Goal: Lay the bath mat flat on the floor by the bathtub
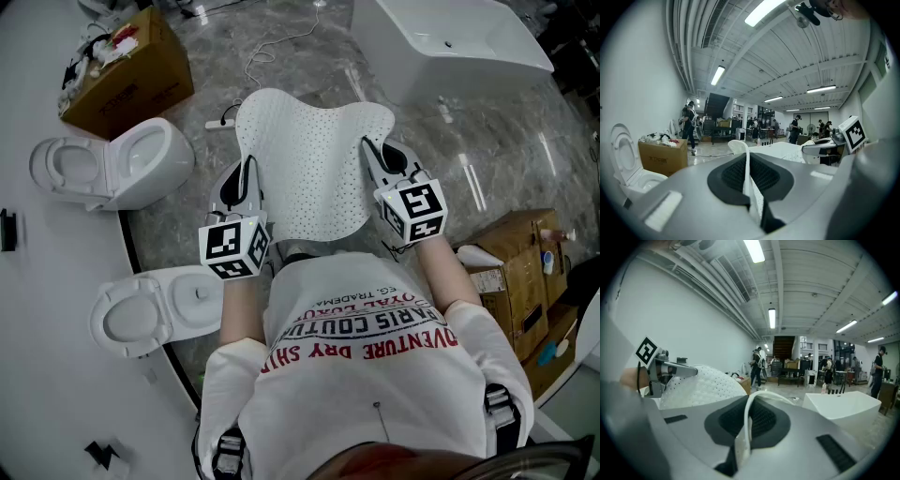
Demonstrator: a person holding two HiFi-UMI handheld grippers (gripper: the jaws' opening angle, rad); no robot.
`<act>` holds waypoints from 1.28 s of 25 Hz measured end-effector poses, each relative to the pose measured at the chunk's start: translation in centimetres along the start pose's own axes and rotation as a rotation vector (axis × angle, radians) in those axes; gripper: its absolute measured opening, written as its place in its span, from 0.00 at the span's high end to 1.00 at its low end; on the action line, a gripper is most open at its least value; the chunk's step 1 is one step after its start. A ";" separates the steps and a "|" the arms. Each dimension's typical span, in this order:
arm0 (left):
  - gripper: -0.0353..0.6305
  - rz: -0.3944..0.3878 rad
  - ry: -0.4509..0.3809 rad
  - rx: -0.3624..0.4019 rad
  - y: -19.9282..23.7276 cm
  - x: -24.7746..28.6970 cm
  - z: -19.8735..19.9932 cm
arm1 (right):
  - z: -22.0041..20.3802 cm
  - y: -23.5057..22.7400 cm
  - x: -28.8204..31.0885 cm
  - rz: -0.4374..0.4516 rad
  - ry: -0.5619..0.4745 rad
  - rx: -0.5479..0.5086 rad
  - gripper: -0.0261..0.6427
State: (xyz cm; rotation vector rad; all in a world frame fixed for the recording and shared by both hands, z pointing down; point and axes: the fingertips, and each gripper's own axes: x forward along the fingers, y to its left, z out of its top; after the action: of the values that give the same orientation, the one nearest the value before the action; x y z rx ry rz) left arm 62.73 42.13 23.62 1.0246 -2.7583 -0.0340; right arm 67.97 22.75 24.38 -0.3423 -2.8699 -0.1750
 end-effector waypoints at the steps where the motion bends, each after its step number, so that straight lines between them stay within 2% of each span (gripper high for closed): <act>1: 0.92 0.000 0.002 0.004 -0.4 0.0 -0.1 | -0.1 -0.2 -0.3 -0.001 -0.002 0.001 0.94; 13: 0.92 0.015 0.014 0.015 -3.1 -0.3 -1.0 | -1.4 -1.8 -2.7 -0.006 -0.007 0.051 0.94; 20: 0.92 0.040 0.039 -0.022 -4.0 0.8 -2.2 | -3.5 -3.7 -3.2 0.001 0.026 0.076 0.94; 25: 0.92 0.054 0.062 -0.039 -2.4 2.4 -2.4 | -4.8 -4.9 -1.0 -0.011 0.084 0.092 0.94; 32: 0.92 0.054 0.090 -0.034 3.1 7.1 -2.8 | -3.2 -5.5 6.6 -0.003 0.080 0.088 0.94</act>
State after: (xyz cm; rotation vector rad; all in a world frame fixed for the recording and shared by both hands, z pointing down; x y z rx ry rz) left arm 56.05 40.02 27.89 0.9194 -2.6932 -0.0255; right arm 61.15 18.43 28.65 -0.3070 -2.7884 -0.0615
